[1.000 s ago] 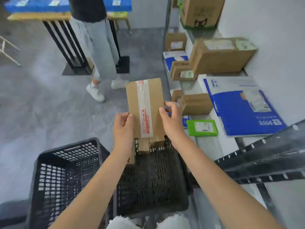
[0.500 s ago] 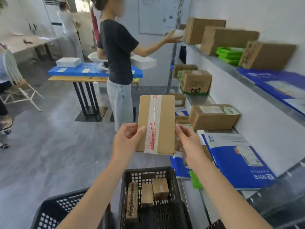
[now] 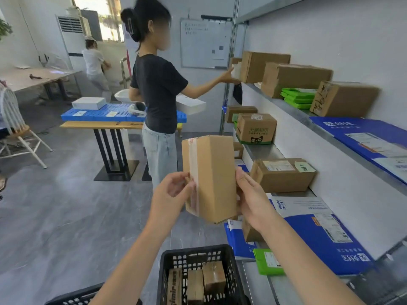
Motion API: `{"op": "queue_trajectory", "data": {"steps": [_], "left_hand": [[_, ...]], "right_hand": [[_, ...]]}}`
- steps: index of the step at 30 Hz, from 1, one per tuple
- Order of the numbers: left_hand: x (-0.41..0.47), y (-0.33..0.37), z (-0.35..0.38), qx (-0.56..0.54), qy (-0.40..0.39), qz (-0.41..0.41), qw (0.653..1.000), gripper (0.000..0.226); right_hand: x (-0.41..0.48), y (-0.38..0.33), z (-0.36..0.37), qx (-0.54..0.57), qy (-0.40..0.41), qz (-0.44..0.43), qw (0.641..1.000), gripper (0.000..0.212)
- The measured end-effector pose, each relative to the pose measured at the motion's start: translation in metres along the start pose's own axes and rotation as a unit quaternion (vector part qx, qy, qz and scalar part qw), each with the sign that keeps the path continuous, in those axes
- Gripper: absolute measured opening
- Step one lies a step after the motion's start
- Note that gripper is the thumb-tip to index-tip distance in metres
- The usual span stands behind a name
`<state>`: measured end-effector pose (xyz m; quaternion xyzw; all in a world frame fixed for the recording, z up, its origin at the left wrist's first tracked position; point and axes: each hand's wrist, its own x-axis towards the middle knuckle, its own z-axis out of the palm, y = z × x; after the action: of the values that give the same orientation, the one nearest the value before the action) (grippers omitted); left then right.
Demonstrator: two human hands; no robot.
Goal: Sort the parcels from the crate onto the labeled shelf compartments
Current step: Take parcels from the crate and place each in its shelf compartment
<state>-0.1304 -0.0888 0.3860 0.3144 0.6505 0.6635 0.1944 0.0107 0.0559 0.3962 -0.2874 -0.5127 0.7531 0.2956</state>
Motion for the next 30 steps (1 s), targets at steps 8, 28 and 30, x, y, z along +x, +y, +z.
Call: {"op": "queue_trajectory", "data": {"steps": [8, 28, 30], "left_hand": [[-0.004, 0.013, 0.014, -0.034, -0.092, -0.038, 0.994, 0.062], [0.002, 0.039, 0.000, -0.054, 0.025, 0.040, 0.997, 0.042], [0.002, 0.041, 0.000, -0.036, 0.032, 0.057, 0.997, 0.039]], "right_hand": [[-0.001, 0.004, 0.012, -0.064, -0.047, 0.043, 0.996, 0.042], [-0.009, -0.010, 0.001, -0.129, -0.013, -0.076, 0.989, 0.063], [-0.009, -0.011, 0.001, -0.128, -0.002, -0.091, 0.988, 0.074]]}}
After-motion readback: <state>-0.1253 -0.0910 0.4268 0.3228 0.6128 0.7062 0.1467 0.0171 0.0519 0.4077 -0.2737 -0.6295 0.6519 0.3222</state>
